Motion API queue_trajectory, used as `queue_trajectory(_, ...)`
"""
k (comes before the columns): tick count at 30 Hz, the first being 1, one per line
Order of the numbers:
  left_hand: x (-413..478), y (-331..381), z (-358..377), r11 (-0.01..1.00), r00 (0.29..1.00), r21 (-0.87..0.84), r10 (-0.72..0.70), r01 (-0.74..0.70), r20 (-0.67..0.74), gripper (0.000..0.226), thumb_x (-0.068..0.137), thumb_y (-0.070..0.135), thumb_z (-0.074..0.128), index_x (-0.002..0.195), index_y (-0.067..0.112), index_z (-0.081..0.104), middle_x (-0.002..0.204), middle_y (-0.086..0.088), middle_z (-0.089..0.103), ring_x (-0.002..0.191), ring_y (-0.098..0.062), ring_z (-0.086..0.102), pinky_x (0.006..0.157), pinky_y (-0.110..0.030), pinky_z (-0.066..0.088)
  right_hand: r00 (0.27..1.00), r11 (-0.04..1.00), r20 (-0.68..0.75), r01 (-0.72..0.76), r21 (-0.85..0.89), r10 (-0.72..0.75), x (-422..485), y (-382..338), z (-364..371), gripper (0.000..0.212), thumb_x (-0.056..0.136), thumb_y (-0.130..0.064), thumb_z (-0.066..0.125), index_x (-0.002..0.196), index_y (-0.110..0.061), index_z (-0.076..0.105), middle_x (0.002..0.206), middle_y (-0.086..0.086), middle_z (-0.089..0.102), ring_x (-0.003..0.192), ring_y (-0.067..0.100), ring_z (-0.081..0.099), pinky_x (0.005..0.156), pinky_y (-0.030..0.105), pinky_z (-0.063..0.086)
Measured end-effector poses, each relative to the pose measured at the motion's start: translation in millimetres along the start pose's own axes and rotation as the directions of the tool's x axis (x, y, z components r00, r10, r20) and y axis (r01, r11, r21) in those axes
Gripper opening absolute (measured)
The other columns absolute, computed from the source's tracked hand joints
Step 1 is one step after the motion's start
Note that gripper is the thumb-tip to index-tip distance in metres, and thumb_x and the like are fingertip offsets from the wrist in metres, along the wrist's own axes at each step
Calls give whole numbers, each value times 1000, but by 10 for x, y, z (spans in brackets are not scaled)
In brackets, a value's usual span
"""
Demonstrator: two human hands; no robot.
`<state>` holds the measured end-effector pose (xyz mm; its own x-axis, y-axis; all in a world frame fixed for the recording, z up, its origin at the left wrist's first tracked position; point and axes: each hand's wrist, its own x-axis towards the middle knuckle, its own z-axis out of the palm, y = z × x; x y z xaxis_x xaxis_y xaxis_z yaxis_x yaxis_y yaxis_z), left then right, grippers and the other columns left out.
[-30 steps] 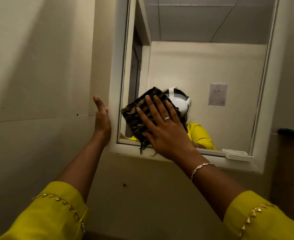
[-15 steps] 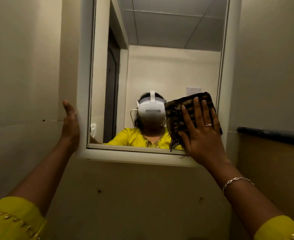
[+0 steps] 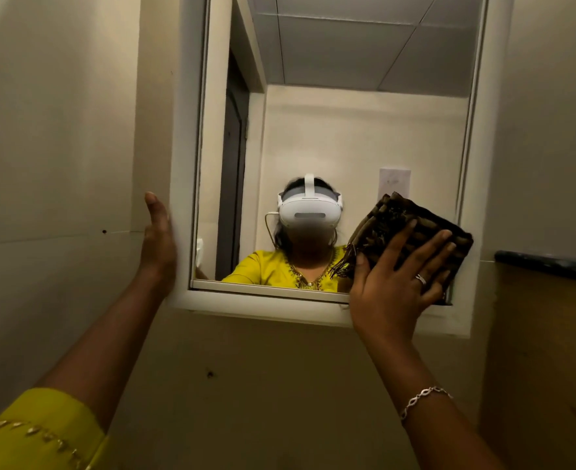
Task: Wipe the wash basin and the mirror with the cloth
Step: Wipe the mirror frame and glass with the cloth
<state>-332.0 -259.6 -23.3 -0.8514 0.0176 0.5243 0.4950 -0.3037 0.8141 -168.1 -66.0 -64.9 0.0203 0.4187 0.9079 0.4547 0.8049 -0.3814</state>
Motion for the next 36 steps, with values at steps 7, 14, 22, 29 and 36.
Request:
queue_trajectory(7,-25,25,25,1000,1000,16,16,-16,2,63,95,53,5,146,18,15,143,-8,39,131,-19,35,108,-36,26,987,985,21,163,-54,-162,-223,-374,100,69,91,-46,29,145,-5,16,147,34,14,137,46,8,107,57,9)
queue_trajectory(14,-17,26,-16,1000,1000,18,18,-18,-2,62,94,53,5,146,21,15,155,-5,16,142,-23,14,114,-42,11,911,913,60,407,15,-407,-428,-886,250,68,91,-46,32,146,-12,11,150,24,5,140,36,0,111,50,-1)
queue_trajectory(22,-26,57,-45,997,997,-72,-28,33,78,74,91,59,4,143,11,24,138,-14,44,128,-27,41,109,-44,32,669,673,74,738,51,-740,-345,-1174,302,60,92,-42,35,144,-14,24,152,22,16,140,34,8,112,49,1)
queue_trajectory(29,-93,123,-120,971,985,-209,-90,120,150,96,77,79,12,135,9,41,137,-18,47,122,-31,50,101,-48,42,353,365,152,929,58,-923,-196,-1015,272,54,89,-29,39,141,-20,31,152,15,21,142,31,15,112,47,8)
queue_trajectory(36,257,-322,-219,987,985,-106,-102,117,142,136,39,102,25,135,6,40,141,-22,41,129,-39,40,108,-59,26,47,78,202,985,151,-978,36,-871,155,52,83,-16,43,135,-21,44,148,9,35,138,29,27,111,49,15)
